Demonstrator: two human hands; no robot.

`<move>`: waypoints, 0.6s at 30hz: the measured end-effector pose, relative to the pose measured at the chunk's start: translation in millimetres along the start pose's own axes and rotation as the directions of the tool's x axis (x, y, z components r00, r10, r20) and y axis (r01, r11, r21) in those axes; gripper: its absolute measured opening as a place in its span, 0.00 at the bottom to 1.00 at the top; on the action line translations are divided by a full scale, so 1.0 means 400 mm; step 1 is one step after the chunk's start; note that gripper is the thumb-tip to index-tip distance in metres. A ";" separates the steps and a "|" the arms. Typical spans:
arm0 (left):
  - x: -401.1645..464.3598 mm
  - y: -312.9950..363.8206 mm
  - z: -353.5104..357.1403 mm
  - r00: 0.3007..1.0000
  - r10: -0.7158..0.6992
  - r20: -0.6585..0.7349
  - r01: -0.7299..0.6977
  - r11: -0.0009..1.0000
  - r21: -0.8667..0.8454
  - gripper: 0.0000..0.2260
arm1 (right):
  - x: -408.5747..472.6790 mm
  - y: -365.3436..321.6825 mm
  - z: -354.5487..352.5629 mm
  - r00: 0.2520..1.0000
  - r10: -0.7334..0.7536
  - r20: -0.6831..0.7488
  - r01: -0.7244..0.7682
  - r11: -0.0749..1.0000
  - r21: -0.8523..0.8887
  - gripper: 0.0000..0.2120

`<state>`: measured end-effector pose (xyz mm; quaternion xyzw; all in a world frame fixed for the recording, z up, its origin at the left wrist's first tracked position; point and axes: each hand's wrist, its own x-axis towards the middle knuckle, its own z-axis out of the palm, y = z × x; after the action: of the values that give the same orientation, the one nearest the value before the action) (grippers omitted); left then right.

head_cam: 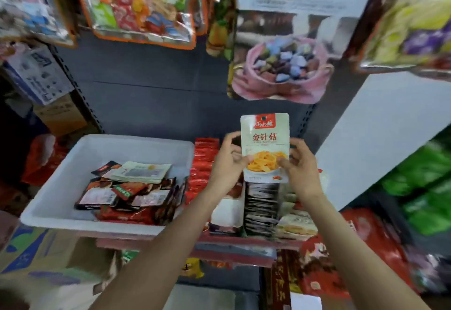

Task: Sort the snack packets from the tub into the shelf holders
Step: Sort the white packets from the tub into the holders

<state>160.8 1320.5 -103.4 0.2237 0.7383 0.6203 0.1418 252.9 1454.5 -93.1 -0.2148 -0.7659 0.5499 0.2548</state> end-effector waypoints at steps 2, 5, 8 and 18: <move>-0.001 0.018 0.075 0.999 0.019 0.028 -0.020 0.999 0.044 0.23 | -0.001 0.018 -0.077 0.999 -0.012 -0.037 0.011 0.999 -0.030 0.15; -0.006 0.037 0.156 0.998 0.027 0.064 -0.034 0.992 0.124 0.17 | -0.003 0.052 -0.164 0.998 -0.021 -0.057 0.014 0.994 -0.104 0.11; -0.013 0.040 0.200 0.996 0.030 0.089 -0.053 0.961 0.272 0.09 | -0.007 0.089 -0.222 1.000 0.009 -0.028 -0.014 0.984 -0.179 0.08; -0.017 0.064 0.241 0.994 0.066 0.084 -0.091 0.940 0.329 0.19 | -0.009 0.105 -0.293 0.998 -0.024 0.052 0.036 0.973 -0.229 0.17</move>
<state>217.6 1402.4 -97.3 0.2957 0.8173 0.4836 0.1037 331.1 1550.9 -102.5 -0.2177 -0.8334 0.4589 0.2179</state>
